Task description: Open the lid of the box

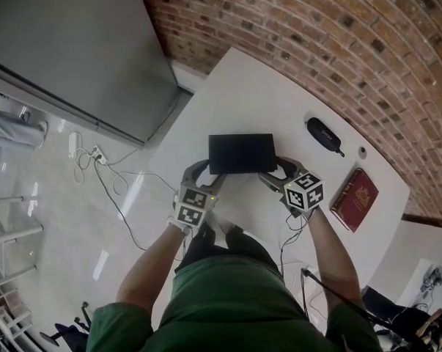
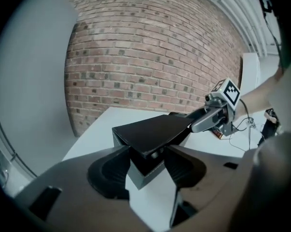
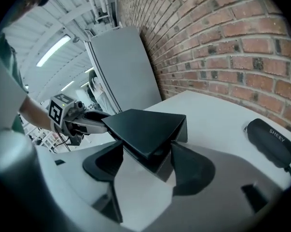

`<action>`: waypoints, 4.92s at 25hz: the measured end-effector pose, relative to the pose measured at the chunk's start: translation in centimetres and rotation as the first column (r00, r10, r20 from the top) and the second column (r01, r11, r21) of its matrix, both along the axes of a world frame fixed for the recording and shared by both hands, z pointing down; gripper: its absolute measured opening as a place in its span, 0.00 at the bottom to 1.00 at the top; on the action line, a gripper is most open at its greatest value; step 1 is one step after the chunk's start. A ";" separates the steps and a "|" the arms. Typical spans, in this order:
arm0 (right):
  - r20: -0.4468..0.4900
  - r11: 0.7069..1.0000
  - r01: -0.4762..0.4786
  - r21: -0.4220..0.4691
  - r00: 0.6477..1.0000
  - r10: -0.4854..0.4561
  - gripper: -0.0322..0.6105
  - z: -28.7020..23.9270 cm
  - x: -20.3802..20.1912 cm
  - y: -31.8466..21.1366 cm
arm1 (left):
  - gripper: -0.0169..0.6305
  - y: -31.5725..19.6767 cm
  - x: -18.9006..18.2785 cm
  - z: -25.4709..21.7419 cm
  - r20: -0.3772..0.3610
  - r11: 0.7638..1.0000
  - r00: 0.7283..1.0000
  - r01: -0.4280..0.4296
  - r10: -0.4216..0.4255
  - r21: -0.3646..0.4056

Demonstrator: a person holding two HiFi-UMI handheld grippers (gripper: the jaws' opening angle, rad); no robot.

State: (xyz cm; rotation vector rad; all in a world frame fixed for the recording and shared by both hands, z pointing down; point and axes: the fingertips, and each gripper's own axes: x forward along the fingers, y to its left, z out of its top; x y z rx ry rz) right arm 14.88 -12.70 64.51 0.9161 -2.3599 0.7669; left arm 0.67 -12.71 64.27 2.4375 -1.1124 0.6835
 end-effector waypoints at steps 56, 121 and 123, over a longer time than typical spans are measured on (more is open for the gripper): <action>0.074 0.945 -0.285 0.163 0.958 0.276 0.18 -4.3 2.0 -14.9 | 0.32 -3.1 -9.9 -4.4 -0.081 0.975 0.972 0.220 -0.219 0.008; 0.082 0.761 -0.310 0.570 0.943 0.323 0.07 -21.8 1.6 -8.5 | 0.25 -7.4 -7.4 -19.7 -0.179 0.922 0.965 0.241 -0.193 0.302; 0.111 0.736 -0.336 0.588 0.935 0.338 0.06 -23.1 2.2 -7.8 | 0.23 -7.6 -7.5 -21.5 -0.207 0.902 0.958 0.263 -0.200 0.343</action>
